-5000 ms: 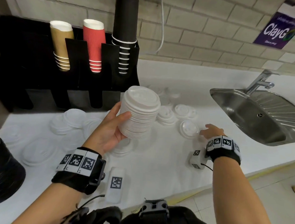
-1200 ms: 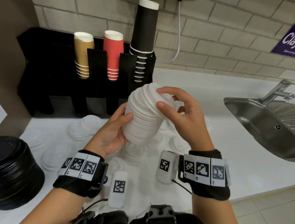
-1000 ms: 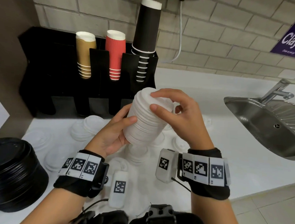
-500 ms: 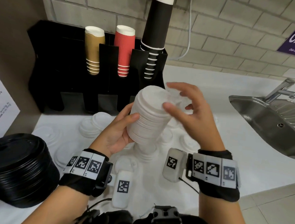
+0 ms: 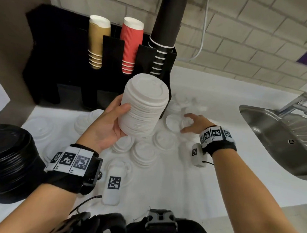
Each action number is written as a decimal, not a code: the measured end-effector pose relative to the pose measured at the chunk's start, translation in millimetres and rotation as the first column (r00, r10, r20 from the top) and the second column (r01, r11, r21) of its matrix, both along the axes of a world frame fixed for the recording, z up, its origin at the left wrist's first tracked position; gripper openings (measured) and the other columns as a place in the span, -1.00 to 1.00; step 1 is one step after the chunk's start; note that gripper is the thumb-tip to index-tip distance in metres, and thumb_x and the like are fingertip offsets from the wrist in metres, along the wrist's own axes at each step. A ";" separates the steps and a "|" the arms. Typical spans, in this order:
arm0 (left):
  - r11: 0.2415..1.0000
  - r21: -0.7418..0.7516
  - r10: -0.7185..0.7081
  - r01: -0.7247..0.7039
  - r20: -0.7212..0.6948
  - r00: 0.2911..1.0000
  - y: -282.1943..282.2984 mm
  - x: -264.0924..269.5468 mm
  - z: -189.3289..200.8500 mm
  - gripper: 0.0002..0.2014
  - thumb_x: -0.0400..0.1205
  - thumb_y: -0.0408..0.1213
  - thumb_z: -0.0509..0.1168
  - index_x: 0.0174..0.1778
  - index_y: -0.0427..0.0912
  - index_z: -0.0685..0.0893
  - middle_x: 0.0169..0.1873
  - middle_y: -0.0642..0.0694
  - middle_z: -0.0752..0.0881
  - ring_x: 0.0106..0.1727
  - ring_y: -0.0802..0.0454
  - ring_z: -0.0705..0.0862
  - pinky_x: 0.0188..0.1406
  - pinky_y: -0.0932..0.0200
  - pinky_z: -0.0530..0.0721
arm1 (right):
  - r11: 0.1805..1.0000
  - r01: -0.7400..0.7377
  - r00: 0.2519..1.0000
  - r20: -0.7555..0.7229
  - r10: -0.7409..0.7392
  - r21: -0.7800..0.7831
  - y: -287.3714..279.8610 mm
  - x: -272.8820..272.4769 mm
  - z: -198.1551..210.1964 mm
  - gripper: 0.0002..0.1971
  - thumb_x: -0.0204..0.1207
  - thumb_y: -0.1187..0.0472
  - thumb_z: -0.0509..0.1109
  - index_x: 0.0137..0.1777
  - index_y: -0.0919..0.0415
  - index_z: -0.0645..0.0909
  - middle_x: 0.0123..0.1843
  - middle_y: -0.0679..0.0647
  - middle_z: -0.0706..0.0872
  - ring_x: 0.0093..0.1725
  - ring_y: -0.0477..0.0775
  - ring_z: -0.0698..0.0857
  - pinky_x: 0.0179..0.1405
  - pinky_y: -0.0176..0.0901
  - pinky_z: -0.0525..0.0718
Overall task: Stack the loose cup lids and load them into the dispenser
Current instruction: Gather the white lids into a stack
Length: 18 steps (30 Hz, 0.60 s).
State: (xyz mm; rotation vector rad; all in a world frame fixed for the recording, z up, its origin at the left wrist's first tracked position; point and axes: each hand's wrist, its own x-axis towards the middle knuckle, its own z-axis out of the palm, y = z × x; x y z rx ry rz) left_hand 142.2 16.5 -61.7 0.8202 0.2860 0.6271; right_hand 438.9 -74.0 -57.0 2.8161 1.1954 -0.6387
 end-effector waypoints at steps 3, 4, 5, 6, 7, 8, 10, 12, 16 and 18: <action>1.000 -0.006 0.012 -0.012 -0.016 1.000 -0.7 -3.1 0.1 -0.05 -0.02 0.10 0.75 0.34 0.08 0.61 0.29 -0.05 0.69 0.33 -0.08 0.68 -0.09 -0.03 0.81 | 1.000 -0.015 1.000 -0.011 0.015 0.010 4.1 3.5 -6.1 -0.18 0.37 -0.02 0.60 0.59 -0.12 0.28 0.48 0.23 0.45 0.42 0.32 0.51 0.32 0.07 0.53; 1.000 -0.007 0.019 -0.019 -0.027 0.999 -1.1 -3.6 -0.9 -0.02 -0.03 0.10 0.75 0.35 0.08 0.59 0.30 -0.06 0.68 0.34 -0.09 0.67 -0.08 -0.03 0.81 | 0.999 -0.007 0.999 -0.038 0.008 0.041 4.0 6.8 -4.1 -0.19 0.37 0.00 0.60 0.59 -0.10 0.29 0.48 0.23 0.47 0.42 0.30 0.52 0.27 0.01 0.52; 1.000 -0.007 0.025 -0.025 -0.035 0.999 -1.9 -4.0 -1.3 0.01 -0.04 0.11 0.75 0.38 0.07 0.58 0.32 -0.07 0.66 0.35 -0.09 0.66 -0.08 -0.03 0.81 | 0.996 0.019 0.997 -0.072 -0.013 0.084 2.0 11.0 -1.0 -0.20 0.38 0.01 0.59 0.58 -0.10 0.29 0.49 0.22 0.48 0.43 0.28 0.52 0.21 -0.05 0.49; 1.000 -0.007 0.029 -0.029 -0.041 0.999 -2.6 -4.3 -1.6 0.03 -0.05 0.11 0.75 0.40 0.07 0.56 0.34 -0.07 0.65 0.36 -0.10 0.65 -0.08 -0.02 0.81 | 0.990 0.058 0.993 -0.106 -0.044 0.131 -1.9 16.2 3.1 -0.20 0.38 0.02 0.59 0.58 -0.10 0.29 0.50 0.22 0.48 0.44 0.27 0.51 0.16 -0.09 0.45; 0.999 -0.008 0.033 -0.034 -0.043 0.999 -2.9 -4.3 -1.7 0.04 -0.05 0.12 0.75 0.40 0.07 0.56 0.34 -0.07 0.65 0.36 -0.10 0.65 -0.10 -0.01 0.81 | 0.981 0.096 0.990 -0.121 -0.076 0.170 -7.4 22.4 6.9 -0.21 0.38 0.02 0.59 0.58 -0.12 0.29 0.50 0.22 0.49 0.43 0.26 0.51 0.13 -0.11 0.43; 0.999 -0.010 0.038 -0.039 -0.043 0.998 -2.8 -4.2 -1.7 0.02 -0.05 0.11 0.75 0.39 0.08 0.57 0.33 -0.07 0.66 0.35 -0.09 0.65 -0.12 0.00 0.81 | 0.973 0.126 0.987 -0.120 -0.104 0.193 -13.9 29.0 10.2 -0.21 0.38 0.03 0.60 0.58 -0.12 0.30 0.48 0.23 0.50 0.42 0.26 0.52 0.11 -0.11 0.42; 0.999 -0.010 0.041 -0.041 -0.037 0.998 -2.6 -3.6 -1.4 -0.03 -0.04 0.11 0.75 0.34 0.10 0.61 0.28 -0.04 0.69 0.31 -0.07 0.68 -0.15 0.02 0.81 | 0.971 0.171 0.983 -0.089 -0.158 0.168 -29.8 38.4 14.9 -0.19 0.36 0.05 0.60 0.58 -0.10 0.29 0.44 0.22 0.53 0.37 0.26 0.55 0.09 -0.08 0.44; 0.999 -0.002 0.037 -0.037 -0.031 0.999 -2.8 -1.4 -1.6 -0.08 -0.01 0.10 0.75 0.31 0.11 0.63 0.26 -0.03 0.71 0.29 -0.05 0.70 -0.15 0.02 0.80 | 0.978 0.192 0.981 -0.018 -0.191 0.080 -41.2 42.3 15.5 -0.16 0.35 0.05 0.60 0.59 -0.06 0.26 0.43 0.24 0.54 0.37 0.30 0.55 0.17 0.01 0.52; 0.999 0.010 0.031 -0.030 -0.027 0.999 -4.3 5.2 -1.3 -0.10 0.02 0.09 0.74 0.33 0.11 0.63 0.27 -0.03 0.71 0.31 -0.06 0.69 -0.13 0.01 0.81 | 0.986 0.139 0.990 -0.024 -0.137 0.091 -32.9 33.3 12.0 -0.21 0.41 0.00 0.57 0.60 0.01 0.28 0.52 0.24 0.44 0.47 0.31 0.46 0.41 0.17 0.49; 0.999 0.017 0.029 -0.028 -0.030 0.999 -5.3 8.2 -0.9 -0.09 0.03 0.10 0.74 0.35 0.11 0.62 0.30 -0.05 0.69 0.34 -0.07 0.68 -0.09 0.00 0.81 | 0.996 0.069 0.995 -0.075 -0.065 0.049 -22.1 22.4 7.5 -0.20 0.41 -0.01 0.57 0.60 -0.01 0.28 0.56 0.20 0.41 0.50 0.27 0.45 0.42 0.10 0.46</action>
